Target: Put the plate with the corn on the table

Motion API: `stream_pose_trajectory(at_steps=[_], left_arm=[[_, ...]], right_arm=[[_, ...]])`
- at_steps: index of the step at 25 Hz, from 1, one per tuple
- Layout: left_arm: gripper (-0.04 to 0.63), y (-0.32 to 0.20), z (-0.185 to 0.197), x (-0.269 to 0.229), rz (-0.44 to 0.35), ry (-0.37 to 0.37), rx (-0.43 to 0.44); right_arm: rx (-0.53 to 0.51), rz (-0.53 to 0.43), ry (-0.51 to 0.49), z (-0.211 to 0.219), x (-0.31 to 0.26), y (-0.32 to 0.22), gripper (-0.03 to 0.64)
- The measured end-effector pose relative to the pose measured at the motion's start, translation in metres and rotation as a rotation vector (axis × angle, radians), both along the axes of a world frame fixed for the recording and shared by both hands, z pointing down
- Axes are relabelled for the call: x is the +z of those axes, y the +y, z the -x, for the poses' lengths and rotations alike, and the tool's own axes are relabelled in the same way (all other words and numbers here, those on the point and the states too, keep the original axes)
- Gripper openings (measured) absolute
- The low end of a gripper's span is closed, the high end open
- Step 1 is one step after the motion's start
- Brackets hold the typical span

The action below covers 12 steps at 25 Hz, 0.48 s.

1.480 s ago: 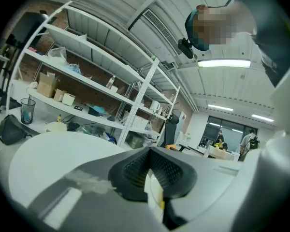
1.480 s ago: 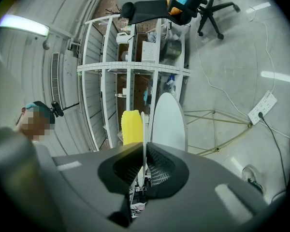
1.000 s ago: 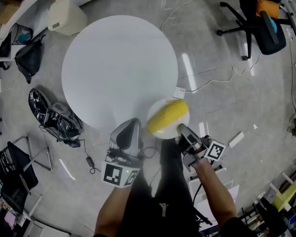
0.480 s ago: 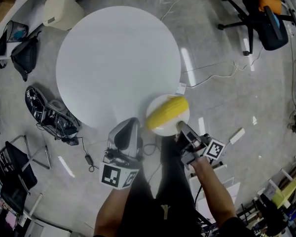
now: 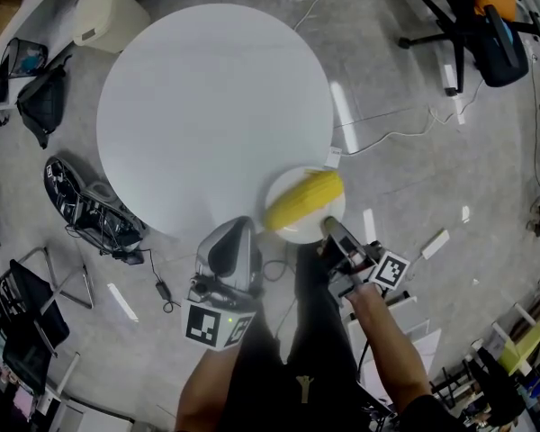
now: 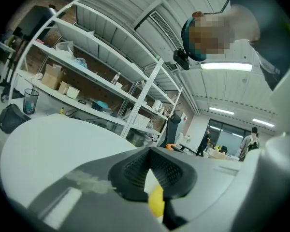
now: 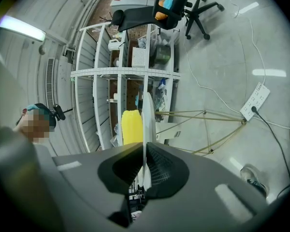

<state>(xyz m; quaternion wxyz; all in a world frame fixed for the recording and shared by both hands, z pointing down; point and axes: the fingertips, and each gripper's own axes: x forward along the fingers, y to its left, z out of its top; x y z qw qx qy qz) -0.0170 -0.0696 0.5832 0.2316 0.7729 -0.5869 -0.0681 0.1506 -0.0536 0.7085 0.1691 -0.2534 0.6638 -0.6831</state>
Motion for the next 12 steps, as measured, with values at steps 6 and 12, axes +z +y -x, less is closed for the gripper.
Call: stream_pose_trajectory(at_steps=[6, 12], left_arm=[[0.003, -0.002, 0.003, 0.004, -0.001, 0.009, 0.002], [0.003, -0.001, 0.001, 0.007, -0.003, 0.017, 0.006]], right_arm=[[0.018, 0.012, 0.015, 0.003, 0.007, -0.001, 0.023], [0.041, 0.022, 0.032, 0.002, 0.013, 0.0, 0.023]])
